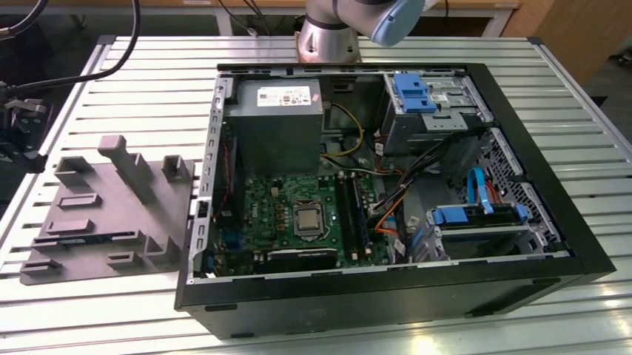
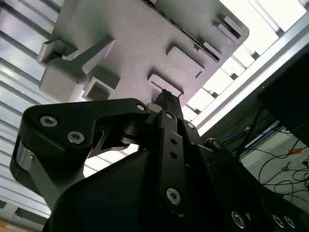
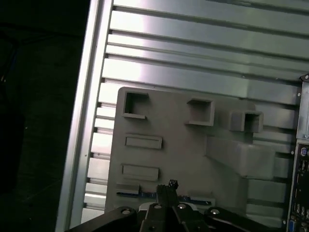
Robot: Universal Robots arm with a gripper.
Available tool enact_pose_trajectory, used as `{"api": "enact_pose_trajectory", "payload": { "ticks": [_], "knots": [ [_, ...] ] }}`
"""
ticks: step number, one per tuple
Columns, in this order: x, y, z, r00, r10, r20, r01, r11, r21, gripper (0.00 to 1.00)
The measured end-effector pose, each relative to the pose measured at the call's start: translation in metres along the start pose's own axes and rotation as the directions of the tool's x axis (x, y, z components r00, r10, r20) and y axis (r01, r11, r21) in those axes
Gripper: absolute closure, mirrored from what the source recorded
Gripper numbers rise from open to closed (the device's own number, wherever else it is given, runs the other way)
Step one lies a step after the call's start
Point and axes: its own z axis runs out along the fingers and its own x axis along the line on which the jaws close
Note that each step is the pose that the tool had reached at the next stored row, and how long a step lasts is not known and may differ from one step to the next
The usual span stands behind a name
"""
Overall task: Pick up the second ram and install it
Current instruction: 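Pick up the second ram and move it above second insertion slot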
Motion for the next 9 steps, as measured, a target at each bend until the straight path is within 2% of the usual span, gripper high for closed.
{"api": "enact_pose_trajectory", "payload": {
  "ticks": [2, 5, 9],
  "knots": [
    [0.0, 0.0, 0.0002, 0.9994, -0.036, -0.0015, 0.036, 0.9994, -0.0008, 0.89],
    [0.0, 0.0, 0.0007, 0.9959, -0.091, -0.004, 0.091, 0.9959, -0.0021, 0.89],
    [0.0, -0.0001, 0.0014, 0.9867, -0.162, -0.0069, 0.162, 0.9868, -0.004, 0.89]
  ]
}}
